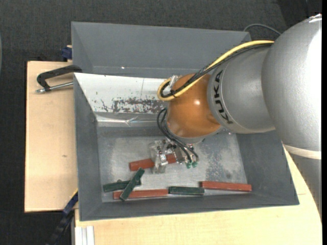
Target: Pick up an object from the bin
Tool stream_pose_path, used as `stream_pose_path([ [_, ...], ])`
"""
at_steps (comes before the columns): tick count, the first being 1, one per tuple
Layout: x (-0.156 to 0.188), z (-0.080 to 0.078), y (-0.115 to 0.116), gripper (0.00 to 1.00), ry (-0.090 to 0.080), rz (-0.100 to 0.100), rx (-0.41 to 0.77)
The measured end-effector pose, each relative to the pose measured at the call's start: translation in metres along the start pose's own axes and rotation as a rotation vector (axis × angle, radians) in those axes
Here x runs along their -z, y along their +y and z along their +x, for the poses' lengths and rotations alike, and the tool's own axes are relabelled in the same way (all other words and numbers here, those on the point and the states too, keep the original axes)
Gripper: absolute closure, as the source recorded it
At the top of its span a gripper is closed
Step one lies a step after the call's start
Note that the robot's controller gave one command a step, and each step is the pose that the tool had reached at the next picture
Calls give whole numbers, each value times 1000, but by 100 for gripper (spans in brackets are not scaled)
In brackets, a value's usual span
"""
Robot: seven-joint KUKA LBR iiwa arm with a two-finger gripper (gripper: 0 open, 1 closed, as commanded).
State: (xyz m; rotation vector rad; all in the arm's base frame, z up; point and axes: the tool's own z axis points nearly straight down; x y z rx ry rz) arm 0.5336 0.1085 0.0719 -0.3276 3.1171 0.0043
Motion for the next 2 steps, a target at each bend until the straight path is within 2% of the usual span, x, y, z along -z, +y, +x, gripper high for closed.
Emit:
stream_pose_path([
  [2,0,0,0,100,0,0,0],
])
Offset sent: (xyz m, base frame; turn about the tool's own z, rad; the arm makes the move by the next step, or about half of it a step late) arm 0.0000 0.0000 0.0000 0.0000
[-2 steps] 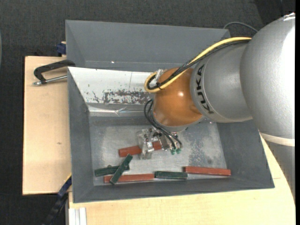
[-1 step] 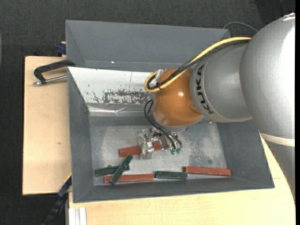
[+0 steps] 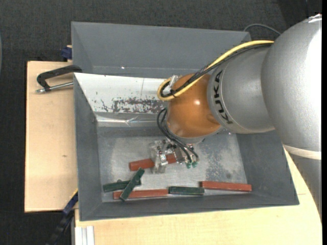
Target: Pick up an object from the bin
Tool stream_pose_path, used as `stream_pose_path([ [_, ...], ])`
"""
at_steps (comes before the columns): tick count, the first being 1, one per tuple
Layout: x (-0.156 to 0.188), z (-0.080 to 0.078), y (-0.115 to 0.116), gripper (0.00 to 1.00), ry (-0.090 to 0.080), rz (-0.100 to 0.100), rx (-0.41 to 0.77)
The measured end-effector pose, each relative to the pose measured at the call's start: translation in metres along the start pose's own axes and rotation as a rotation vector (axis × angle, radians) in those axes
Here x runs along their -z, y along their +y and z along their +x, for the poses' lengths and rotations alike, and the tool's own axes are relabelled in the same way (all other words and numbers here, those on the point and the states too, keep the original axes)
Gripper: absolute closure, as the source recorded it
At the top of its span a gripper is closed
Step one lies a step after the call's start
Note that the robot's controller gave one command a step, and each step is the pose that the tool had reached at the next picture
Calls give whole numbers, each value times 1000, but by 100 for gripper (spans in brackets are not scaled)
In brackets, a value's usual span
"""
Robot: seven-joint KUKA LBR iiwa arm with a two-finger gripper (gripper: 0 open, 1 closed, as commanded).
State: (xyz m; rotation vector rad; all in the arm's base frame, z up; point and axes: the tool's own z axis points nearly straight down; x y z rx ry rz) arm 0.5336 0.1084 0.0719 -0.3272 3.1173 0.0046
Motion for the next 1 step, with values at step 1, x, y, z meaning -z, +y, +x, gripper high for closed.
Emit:
stream_pose_path([
  [1,0,0,0,100,0,0,0],
])
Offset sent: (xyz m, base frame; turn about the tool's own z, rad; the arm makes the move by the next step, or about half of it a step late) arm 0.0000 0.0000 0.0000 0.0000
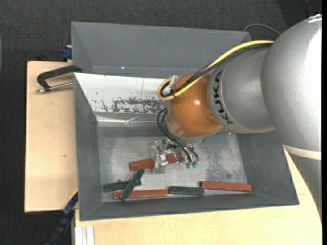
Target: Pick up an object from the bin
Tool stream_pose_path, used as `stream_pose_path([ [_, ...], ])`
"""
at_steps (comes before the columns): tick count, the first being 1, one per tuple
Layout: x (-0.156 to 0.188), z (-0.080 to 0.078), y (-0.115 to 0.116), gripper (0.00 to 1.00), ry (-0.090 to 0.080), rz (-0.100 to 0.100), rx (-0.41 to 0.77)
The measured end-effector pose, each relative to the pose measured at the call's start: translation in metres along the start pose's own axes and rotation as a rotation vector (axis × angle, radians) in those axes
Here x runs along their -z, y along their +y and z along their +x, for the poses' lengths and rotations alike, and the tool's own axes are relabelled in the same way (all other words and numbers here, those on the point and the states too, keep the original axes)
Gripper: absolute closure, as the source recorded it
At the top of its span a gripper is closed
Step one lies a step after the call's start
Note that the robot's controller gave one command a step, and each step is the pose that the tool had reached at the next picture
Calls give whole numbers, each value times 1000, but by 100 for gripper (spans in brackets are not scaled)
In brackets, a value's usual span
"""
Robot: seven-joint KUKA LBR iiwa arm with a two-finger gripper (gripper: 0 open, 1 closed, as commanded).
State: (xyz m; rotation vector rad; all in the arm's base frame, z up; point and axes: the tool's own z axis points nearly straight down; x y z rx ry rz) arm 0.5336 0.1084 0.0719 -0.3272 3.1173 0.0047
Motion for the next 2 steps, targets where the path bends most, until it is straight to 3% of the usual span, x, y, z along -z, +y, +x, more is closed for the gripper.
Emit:
stream_pose_path([
  [1,0,0,0,100,0,0,0],
  [2,202,22,19,100,3,1,22],
])
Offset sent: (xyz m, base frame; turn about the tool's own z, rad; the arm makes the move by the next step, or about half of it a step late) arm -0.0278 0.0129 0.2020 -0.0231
